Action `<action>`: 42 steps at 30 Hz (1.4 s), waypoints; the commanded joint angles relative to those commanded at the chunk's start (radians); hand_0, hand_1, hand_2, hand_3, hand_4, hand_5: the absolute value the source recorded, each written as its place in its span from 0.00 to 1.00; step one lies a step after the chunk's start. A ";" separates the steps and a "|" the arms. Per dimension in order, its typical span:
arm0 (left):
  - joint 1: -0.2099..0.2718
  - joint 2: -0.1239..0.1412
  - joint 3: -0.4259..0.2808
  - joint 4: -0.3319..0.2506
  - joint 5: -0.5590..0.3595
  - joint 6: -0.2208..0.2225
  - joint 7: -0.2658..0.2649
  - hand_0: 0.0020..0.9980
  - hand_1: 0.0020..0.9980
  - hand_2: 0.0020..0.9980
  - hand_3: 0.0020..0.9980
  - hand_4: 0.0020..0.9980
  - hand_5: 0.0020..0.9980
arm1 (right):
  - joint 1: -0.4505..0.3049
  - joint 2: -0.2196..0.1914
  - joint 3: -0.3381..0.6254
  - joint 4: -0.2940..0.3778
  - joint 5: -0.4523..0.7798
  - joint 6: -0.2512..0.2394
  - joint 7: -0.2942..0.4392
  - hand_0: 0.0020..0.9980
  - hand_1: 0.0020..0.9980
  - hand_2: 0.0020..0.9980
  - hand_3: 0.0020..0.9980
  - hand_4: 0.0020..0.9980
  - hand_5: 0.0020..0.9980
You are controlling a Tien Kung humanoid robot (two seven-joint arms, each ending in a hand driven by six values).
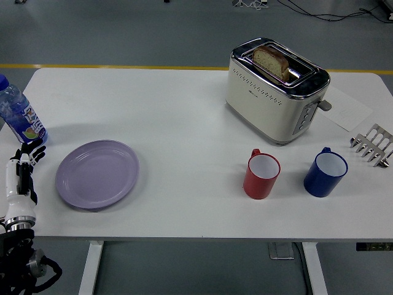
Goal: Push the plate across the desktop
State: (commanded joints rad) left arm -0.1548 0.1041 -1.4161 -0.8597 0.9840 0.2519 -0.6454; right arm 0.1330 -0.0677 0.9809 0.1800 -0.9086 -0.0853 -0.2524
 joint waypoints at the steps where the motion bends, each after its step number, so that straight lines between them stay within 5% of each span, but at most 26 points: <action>1: -0.002 -0.001 0.002 0.004 -0.001 0.001 0.000 0.78 0.80 0.81 0.71 0.49 1.00 | 0.000 0.000 0.000 0.000 0.000 0.000 0.000 0.62 0.56 0.63 0.59 0.42 0.33; 14: -0.054 -0.041 0.038 0.071 -0.049 0.053 0.000 0.78 0.80 0.81 0.71 0.47 1.00 | 0.002 0.006 0.001 0.000 -0.011 0.004 -0.006 0.62 0.56 0.63 0.59 0.41 0.33; 28: -0.134 -0.073 0.110 0.089 -0.101 0.070 0.000 0.78 0.80 0.81 0.70 0.46 1.00 | 0.007 0.005 -0.011 0.000 -0.002 0.006 -0.004 0.62 0.56 0.64 0.59 0.41 0.34; 42: -0.161 -0.084 0.230 0.070 -0.169 0.070 0.000 0.78 0.80 0.80 0.70 0.45 1.00 | 0.008 0.003 -0.009 0.000 -0.008 0.007 -0.004 0.62 0.56 0.64 0.59 0.41 0.34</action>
State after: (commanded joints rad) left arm -0.3156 0.0202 -1.1860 -0.7895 0.8146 0.3220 -0.6454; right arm 0.1411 -0.0643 0.9723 0.1800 -0.9163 -0.0781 -0.2561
